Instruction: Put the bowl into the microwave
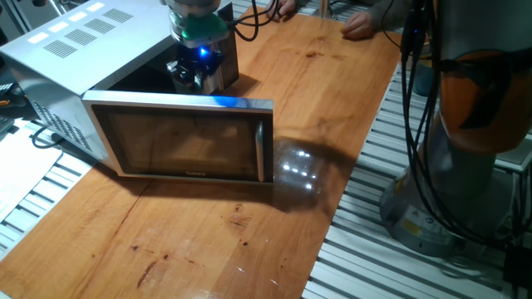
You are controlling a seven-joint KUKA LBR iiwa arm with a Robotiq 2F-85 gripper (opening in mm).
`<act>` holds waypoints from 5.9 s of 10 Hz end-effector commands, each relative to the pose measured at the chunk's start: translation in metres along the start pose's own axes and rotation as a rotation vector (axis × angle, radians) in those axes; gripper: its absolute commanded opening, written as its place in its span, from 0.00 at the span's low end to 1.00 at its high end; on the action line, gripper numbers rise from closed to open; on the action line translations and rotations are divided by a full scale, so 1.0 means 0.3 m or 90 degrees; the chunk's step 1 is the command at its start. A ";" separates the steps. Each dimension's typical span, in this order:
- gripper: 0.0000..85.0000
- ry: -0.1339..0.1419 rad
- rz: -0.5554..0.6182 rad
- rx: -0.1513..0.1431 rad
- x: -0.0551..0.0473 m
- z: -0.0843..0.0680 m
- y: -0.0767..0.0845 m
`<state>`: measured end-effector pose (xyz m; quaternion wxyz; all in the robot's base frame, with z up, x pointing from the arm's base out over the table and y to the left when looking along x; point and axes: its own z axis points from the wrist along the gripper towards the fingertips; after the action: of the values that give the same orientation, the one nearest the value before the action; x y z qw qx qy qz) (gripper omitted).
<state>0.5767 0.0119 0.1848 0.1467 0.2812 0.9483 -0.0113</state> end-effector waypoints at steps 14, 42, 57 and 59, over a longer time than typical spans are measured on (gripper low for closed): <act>0.00 -0.012 -0.002 -0.022 -0.085 0.056 0.042; 0.00 -0.033 -0.013 -0.059 -0.113 0.209 0.082; 0.00 -0.040 -0.022 -0.066 -0.114 0.239 0.080; 0.00 -0.040 -0.023 -0.064 -0.114 0.235 0.081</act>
<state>0.6360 0.0066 0.1280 0.1891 0.2560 0.9477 0.0244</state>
